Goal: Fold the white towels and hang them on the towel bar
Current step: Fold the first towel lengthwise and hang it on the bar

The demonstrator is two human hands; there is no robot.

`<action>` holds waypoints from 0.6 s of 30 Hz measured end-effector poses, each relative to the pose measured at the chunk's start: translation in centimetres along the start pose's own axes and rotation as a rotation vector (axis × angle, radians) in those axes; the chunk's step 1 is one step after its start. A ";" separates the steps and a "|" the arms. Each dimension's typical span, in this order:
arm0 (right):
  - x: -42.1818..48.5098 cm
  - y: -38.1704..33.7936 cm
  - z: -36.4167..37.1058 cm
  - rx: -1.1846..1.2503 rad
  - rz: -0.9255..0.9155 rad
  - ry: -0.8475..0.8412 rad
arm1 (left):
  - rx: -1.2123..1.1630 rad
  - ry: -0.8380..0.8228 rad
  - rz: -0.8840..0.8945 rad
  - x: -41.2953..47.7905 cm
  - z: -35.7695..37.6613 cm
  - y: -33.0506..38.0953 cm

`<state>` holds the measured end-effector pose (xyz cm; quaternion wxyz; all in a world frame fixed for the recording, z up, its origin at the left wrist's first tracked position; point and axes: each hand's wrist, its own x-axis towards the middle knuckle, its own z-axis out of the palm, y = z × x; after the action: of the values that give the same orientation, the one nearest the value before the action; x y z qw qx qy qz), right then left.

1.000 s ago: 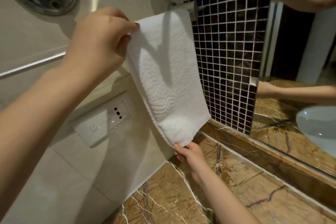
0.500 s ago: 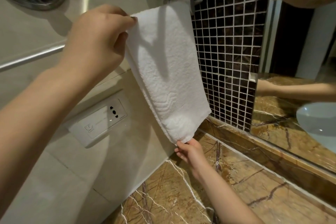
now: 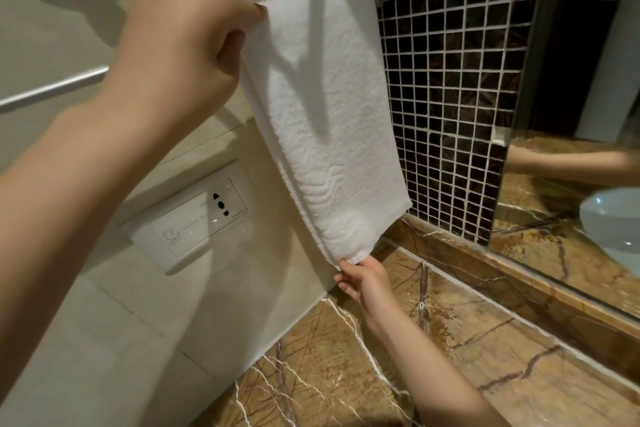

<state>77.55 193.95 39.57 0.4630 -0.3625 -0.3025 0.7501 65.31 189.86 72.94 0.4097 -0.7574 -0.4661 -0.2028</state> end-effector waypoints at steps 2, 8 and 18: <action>-0.4 -0.4 0.1 -0.052 0.025 0.008 | -0.023 -0.008 -0.012 0.0 0.0 0.1; -4.3 -4.3 0.6 -0.886 0.035 0.194 | -0.189 -0.078 -0.113 -0.8 -1.2 0.7; -17.1 -18.4 9.6 -1.611 -1.021 0.559 | -0.368 -0.045 -0.145 -4.7 -6.3 1.2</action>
<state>83.63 184.28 63.91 0.4005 -0.5589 -0.7216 -0.0809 64.55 181.96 72.87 0.2382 -0.7883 -0.4836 -0.2967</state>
